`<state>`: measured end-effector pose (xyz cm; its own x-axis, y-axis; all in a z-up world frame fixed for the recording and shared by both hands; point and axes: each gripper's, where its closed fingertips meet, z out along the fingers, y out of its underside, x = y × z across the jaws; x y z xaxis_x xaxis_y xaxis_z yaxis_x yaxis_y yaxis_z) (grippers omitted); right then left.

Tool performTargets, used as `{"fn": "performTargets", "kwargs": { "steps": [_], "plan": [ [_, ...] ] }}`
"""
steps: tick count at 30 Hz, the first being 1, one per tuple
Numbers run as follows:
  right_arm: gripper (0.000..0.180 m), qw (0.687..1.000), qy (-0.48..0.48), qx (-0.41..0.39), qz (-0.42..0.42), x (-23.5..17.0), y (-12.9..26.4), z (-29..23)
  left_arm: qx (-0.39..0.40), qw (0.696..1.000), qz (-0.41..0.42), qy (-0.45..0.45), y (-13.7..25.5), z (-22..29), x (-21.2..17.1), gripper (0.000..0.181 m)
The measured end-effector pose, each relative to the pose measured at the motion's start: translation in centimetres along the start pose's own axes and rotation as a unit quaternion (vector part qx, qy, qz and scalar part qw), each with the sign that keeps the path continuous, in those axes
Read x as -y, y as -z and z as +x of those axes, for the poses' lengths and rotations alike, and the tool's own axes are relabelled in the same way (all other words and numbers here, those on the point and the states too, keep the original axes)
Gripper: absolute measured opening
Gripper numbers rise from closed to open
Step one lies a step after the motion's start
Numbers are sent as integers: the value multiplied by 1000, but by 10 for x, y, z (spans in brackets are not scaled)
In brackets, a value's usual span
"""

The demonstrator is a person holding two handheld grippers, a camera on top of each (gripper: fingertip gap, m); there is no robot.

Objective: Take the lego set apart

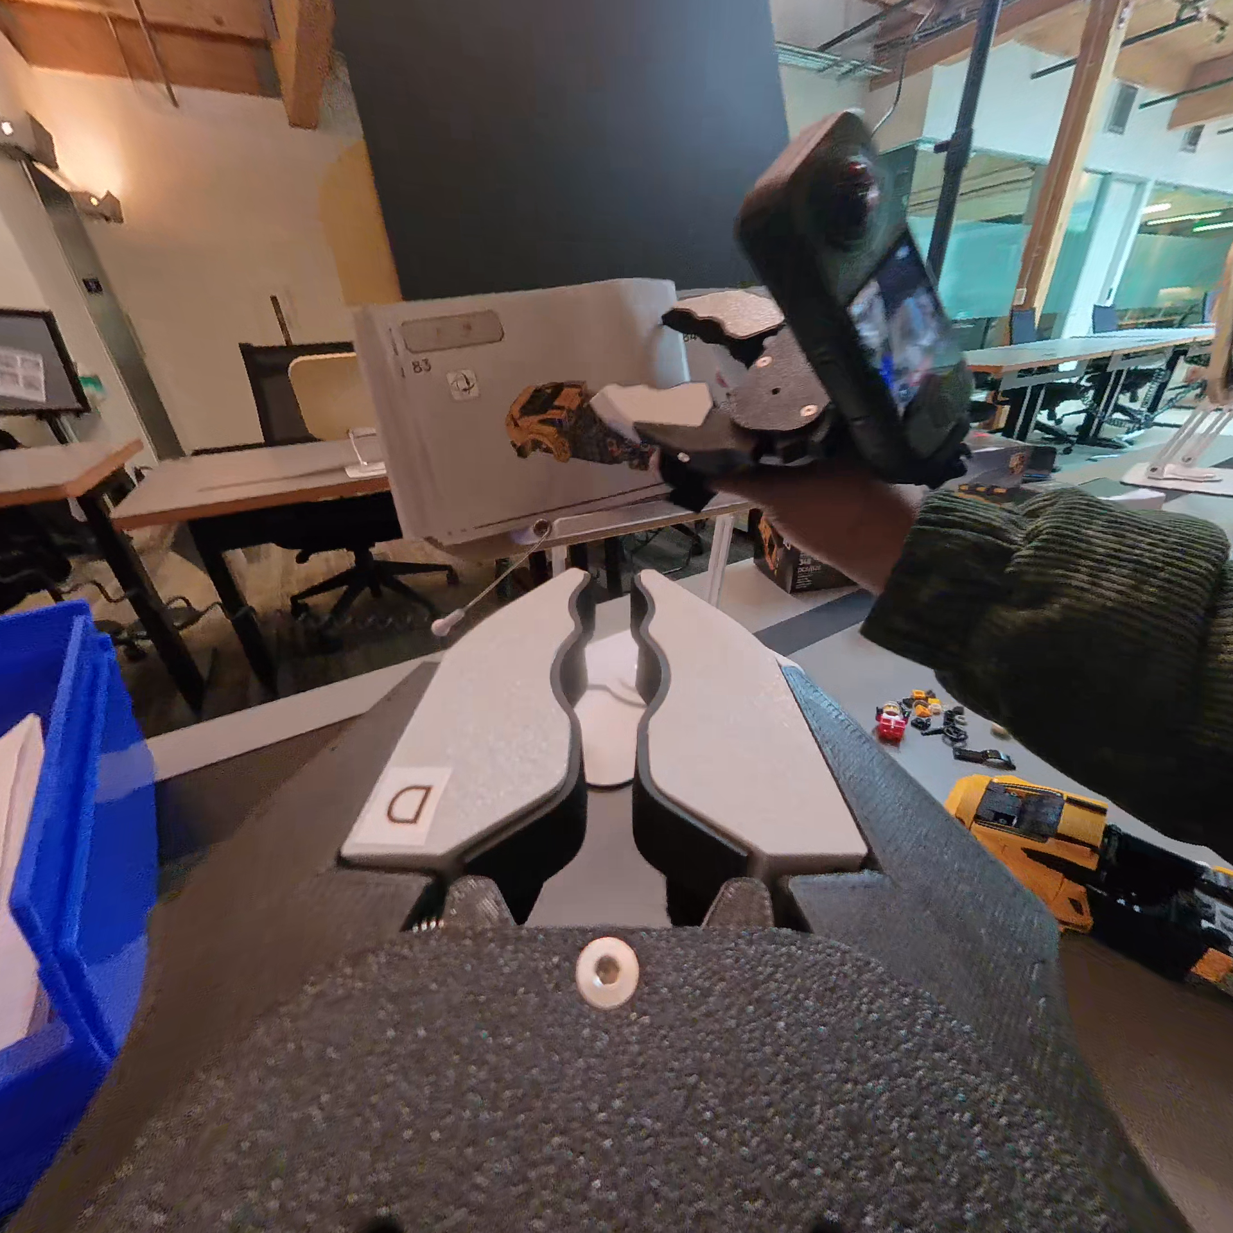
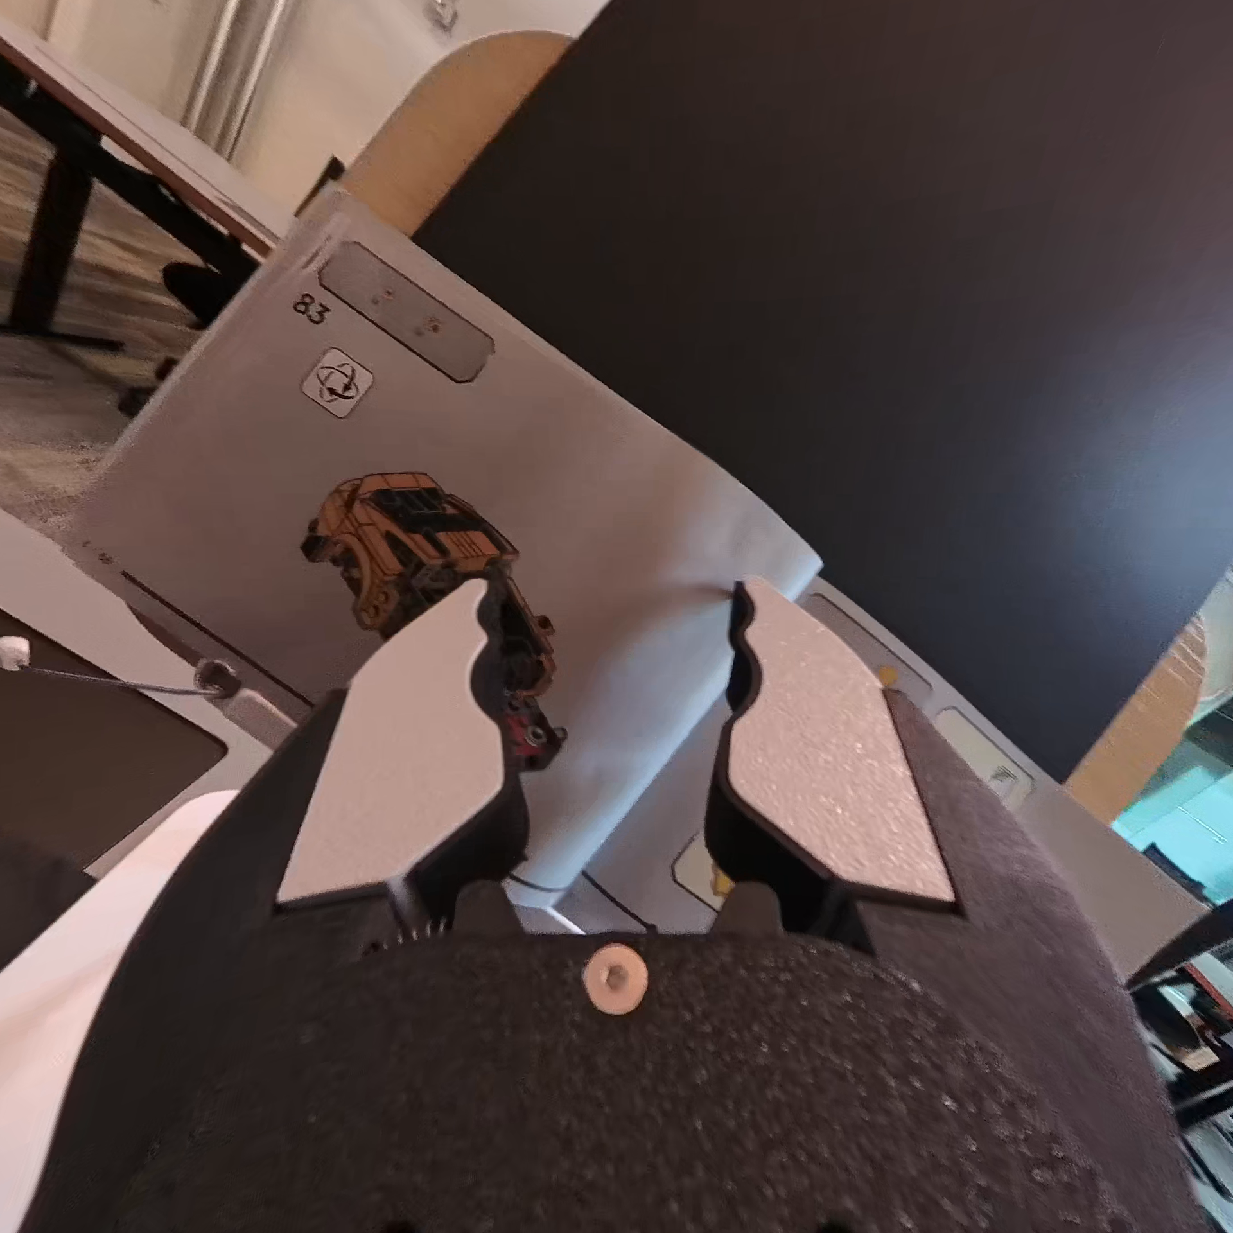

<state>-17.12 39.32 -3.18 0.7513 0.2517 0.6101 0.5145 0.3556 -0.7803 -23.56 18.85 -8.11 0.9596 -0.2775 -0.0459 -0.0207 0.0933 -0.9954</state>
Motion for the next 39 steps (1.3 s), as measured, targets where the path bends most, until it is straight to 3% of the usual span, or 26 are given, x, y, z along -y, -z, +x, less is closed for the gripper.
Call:
{"fn": "performTargets", "kwargs": {
  "steps": [8, 11, 15, 17, 21, 24, 29, 39],
  "plan": [
    [0, 1000, 5, 20, -6, -21, 17, 35, -27, 999, -25, -16, -21, 17, -9, 12],
    [9, 1000, -9, 21, -1, -23, 22, 44, -30, 999, -19, -16, -27, 21, -1, 12],
    [87, 997, -36, 60, -8, -8, 21, 10, -31, 999, -6, -11, -35, 27, 11, 12],
    [95, 998, -22, 60, -14, -4, 14, -6, -31, 999, -3, -14, -35, 30, 12, 12],
    [85, 999, 8, 32, -36, -10, -3, -12, -29, 999, -9, -20, -31, 30, 6, 12],
    [64, 1000, 8, 16, -22, -9, -1, -3, -25, 1000, -12, -12, -30, 24, 1, 11],
    [48, 1000, 10, 25, -16, -13, 4, 6, -31, 999, -22, -3, -34, 24, -8, 11],
    [34, 997, 4, 82, -9, -21, 13, 29, -37, 999, -31, -7, -35, 29, -15, 11]
  ]
}}
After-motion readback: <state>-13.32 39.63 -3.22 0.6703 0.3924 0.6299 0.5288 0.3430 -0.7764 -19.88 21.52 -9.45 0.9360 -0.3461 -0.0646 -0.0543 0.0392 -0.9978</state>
